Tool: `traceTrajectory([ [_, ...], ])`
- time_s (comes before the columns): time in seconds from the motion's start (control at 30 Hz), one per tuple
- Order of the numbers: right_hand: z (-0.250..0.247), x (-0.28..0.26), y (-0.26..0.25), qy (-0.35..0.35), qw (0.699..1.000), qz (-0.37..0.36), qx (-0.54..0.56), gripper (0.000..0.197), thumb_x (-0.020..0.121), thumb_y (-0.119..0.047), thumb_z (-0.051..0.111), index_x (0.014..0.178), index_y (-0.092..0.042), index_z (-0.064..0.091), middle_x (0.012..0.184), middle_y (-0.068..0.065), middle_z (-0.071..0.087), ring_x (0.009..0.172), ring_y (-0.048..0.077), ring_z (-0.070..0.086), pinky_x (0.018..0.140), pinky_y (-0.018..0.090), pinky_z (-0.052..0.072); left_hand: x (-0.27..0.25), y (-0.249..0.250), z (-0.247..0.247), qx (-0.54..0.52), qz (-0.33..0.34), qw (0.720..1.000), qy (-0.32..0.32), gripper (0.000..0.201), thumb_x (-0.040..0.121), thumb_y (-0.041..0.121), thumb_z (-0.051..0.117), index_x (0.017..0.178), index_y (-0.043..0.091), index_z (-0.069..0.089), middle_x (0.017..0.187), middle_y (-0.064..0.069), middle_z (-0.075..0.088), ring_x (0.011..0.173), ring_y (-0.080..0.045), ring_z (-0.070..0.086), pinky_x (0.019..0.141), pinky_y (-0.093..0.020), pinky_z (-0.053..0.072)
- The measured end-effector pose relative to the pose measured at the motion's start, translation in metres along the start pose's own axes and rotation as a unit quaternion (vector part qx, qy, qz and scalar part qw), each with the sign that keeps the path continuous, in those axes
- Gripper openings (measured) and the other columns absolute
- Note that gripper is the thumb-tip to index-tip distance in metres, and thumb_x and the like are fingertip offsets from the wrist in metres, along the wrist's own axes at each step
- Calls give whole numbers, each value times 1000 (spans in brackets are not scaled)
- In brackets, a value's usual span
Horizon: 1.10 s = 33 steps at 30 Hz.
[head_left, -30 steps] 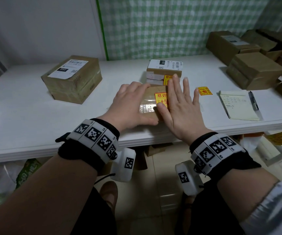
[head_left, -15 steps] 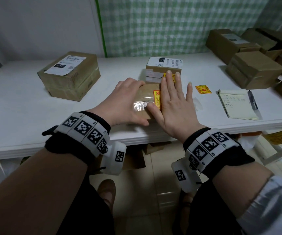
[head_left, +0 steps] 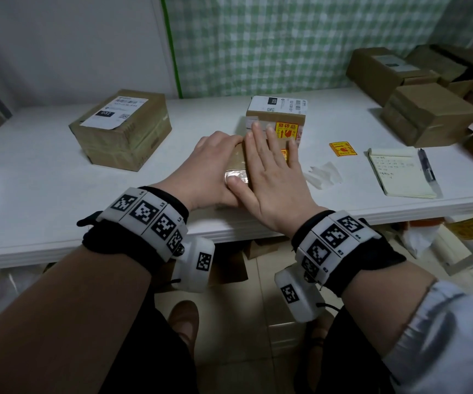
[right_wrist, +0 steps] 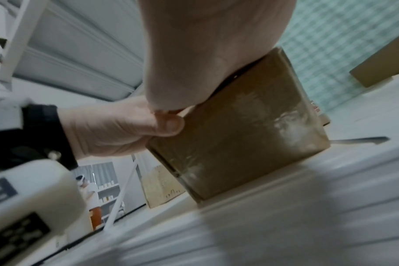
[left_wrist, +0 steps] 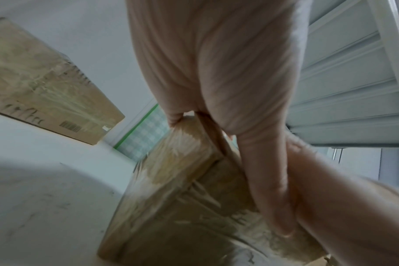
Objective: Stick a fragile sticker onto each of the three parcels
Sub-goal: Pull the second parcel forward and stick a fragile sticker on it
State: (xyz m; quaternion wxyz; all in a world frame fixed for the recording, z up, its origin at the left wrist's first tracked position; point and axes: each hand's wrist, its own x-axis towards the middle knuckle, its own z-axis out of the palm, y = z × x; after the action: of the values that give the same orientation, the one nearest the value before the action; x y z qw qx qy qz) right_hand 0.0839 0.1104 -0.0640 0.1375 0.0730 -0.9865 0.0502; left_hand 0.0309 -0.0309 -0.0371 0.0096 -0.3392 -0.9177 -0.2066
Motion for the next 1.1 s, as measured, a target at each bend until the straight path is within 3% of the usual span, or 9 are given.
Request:
traceTrajectory([
  [0.27, 6, -2, 5, 20, 1000, -14, -17, 84, 87, -63, 5, 151, -8, 7, 161, 9, 2, 148, 24, -2, 119, 50, -3, -2, 0, 3, 9, 10, 1000, 15, 95, 55, 35, 81, 136, 15, 36, 127, -7, 41, 119, -24, 37, 97, -21, 22],
  [0.47, 1, -5, 24, 8, 999, 41, -12, 87, 84, -65, 3, 151, -10, -2, 161, 6, -9, 148, 23, -11, 115, 48, -11, 0, 4, 0, 7, -10, 1000, -2, 107, 51, 46, 86, 138, 18, 32, 131, -4, 37, 124, -21, 32, 101, -26, 25],
  [0.67, 1, -10, 38, 2, 998, 66, -15, 86, 86, -66, 6, 151, -10, -4, 160, 6, -14, 148, 25, -12, 114, 49, -10, -2, 6, 0, 14, -22, 1000, -7, 109, 51, 48, 85, 139, 18, 30, 134, -5, 36, 126, -23, 30, 105, -31, 27],
  [0.8, 1, -10, 40, 11, 992, 120, 36, 79, 93, -60, 15, 151, -11, -6, 160, 8, -11, 148, 24, -10, 116, 52, -5, -1, 8, -1, 29, -30, 999, -3, 107, 53, 49, 84, 139, 18, 29, 134, -5, 37, 126, -23, 31, 106, -35, 28],
  [0.93, -3, -11, 40, 8, 983, 167, 77, 75, 95, -57, 14, 151, -11, -4, 161, 7, -7, 148, 23, -4, 117, 51, -2, -1, 7, -1, 39, -38, 998, 8, 100, 52, 50, 82, 135, 19, 34, 127, -4, 40, 118, -22, 37, 100, -38, 37],
  [1.03, -5, -8, 47, 4, 973, 195, 122, 70, 96, -53, 14, 152, -13, 5, 161, 8, 0, 148, 24, 5, 117, 51, 5, 1, -4, -7, 54, -66, 995, 52, 98, 52, 45, 83, 132, 15, 35, 124, -6, 40, 116, -24, 37, 100, -41, 39],
  [1.1, -5, -3, 51, 13, 970, 190, 149, 63, 98, -49, 19, 151, -15, 14, 160, 9, 12, 146, 24, 15, 115, 49, 16, 3, -15, -13, 59, -104, 988, 98, 96, 54, 37, 83, 132, 12, 34, 127, -9, 39, 119, -28, 35, 101, -41, 35],
])
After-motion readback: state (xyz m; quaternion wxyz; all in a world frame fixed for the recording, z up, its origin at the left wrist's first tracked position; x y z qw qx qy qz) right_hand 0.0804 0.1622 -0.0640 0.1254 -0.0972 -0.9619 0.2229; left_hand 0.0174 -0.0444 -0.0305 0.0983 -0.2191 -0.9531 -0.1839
